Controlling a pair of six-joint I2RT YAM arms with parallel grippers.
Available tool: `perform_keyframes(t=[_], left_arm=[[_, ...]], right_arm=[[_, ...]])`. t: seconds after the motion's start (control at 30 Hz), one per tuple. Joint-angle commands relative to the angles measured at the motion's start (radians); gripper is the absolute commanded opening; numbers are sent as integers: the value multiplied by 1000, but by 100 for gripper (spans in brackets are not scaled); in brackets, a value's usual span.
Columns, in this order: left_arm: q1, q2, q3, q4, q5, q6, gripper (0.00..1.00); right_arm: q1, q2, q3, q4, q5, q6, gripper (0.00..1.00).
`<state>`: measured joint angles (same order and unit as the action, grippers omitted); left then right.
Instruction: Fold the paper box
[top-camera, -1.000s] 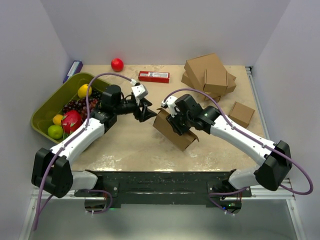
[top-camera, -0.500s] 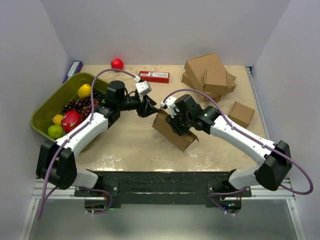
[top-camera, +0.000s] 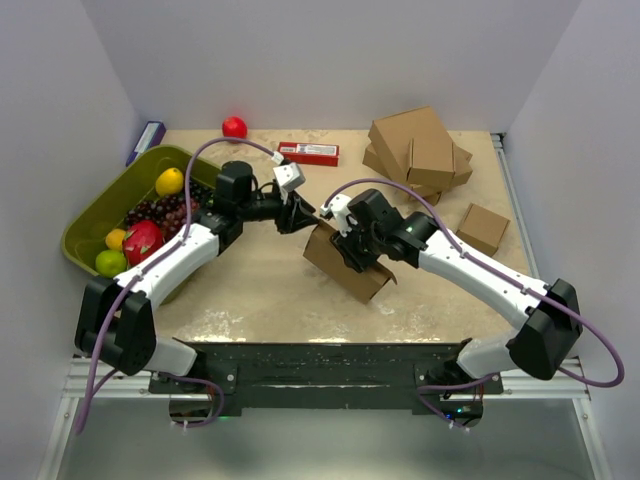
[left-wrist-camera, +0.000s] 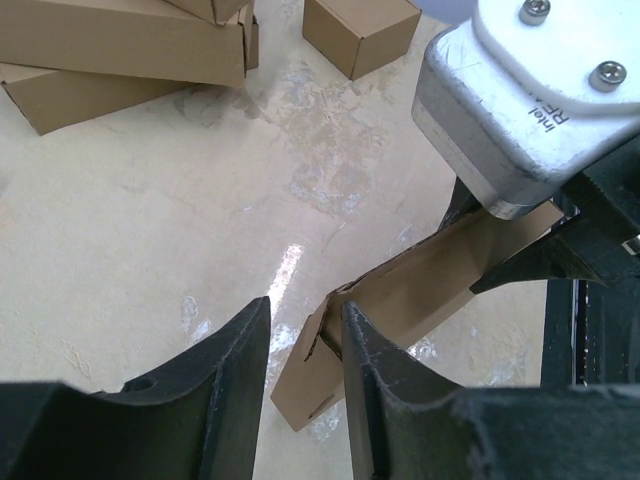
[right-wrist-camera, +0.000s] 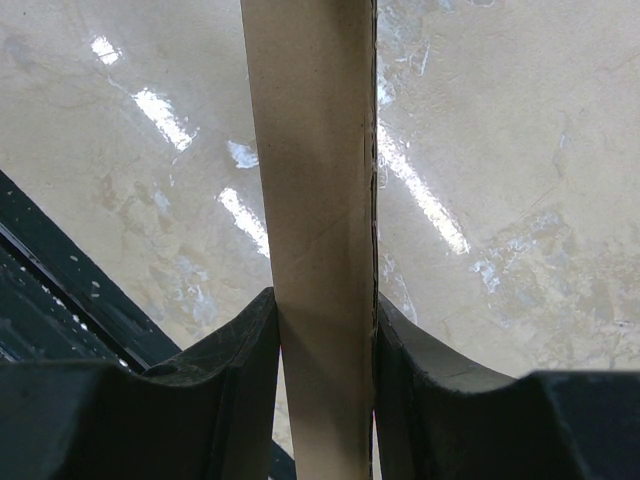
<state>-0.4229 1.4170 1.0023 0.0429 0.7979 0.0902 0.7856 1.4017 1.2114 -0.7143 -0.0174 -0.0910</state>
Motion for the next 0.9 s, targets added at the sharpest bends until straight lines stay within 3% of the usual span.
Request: perform_keyframes(t=[0.0,0.33,0.67,0.87], left_arm=[[-11,5,41,26,12,6,36],[-30,13,44,-5,-20,32,29],[-51,17,39,-12,-45,36,9],[-96,28,44,-73,-152,34,2]], right_arm=[[6,-10,11,9,-6,-13,15],[6,-15,10,10,-1,-15,14],[7,-6,4,13,31,-9,13],[7,10,2,10,59,-7,12]])
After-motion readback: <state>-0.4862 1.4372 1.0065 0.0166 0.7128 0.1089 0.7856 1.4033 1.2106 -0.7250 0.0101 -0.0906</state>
